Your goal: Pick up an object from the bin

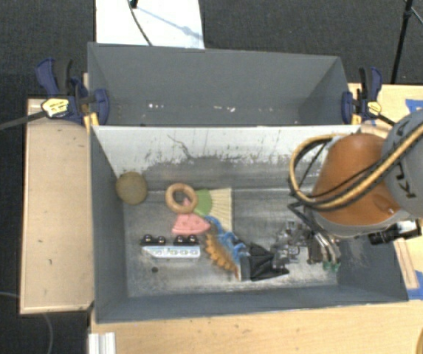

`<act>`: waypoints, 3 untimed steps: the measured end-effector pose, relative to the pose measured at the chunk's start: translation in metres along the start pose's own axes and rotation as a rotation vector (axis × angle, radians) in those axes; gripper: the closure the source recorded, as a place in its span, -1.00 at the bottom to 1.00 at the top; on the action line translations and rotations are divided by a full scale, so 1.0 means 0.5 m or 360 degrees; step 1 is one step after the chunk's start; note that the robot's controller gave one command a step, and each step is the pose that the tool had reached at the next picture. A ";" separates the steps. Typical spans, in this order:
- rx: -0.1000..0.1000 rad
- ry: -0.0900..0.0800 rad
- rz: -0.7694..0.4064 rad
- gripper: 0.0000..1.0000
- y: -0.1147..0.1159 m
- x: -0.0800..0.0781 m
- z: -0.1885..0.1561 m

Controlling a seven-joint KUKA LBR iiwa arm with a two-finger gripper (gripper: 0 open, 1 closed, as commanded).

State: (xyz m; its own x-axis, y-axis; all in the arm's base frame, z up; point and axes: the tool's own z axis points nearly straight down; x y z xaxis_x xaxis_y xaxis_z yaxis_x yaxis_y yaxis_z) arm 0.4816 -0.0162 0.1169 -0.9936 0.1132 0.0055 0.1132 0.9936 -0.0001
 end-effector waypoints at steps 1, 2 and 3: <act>-0.0002 -0.0018 0.0003 1.00 0.000 -0.009 -0.098; 0.0000 -0.0010 -0.0031 1.00 0.010 0.006 -0.162; 0.0000 -0.0013 -0.0066 1.00 0.017 -0.013 -0.229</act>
Offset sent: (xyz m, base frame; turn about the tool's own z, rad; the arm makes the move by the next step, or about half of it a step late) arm -0.0038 0.0071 0.0884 -0.0261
